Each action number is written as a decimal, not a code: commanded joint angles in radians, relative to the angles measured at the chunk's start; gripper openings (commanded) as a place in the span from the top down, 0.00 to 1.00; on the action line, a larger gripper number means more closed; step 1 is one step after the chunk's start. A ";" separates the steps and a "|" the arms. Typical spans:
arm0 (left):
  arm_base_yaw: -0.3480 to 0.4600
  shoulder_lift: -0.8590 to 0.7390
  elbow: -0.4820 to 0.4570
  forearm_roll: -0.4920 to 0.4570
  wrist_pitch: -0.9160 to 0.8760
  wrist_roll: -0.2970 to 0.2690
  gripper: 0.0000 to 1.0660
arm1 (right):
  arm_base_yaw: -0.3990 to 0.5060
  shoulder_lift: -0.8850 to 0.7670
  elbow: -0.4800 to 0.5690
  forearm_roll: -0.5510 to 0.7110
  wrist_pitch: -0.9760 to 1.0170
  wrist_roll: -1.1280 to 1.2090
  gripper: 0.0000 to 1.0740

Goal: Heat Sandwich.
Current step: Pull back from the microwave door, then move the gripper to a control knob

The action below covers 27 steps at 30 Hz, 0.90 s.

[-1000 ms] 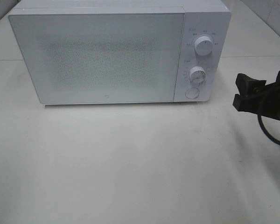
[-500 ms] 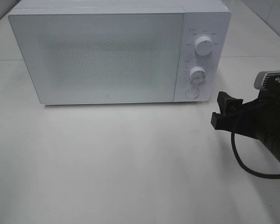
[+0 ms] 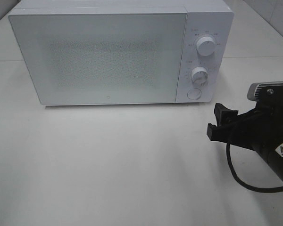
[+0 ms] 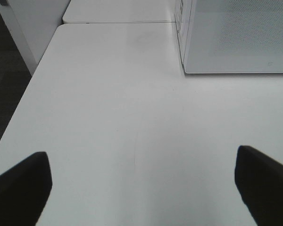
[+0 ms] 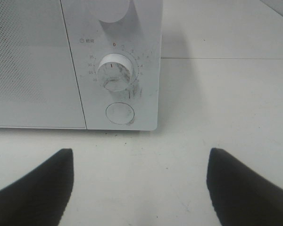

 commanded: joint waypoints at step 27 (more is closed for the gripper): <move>0.005 -0.027 0.003 -0.007 -0.008 -0.001 0.05 | -0.139 0.012 -0.099 -0.117 -0.078 -0.006 0.29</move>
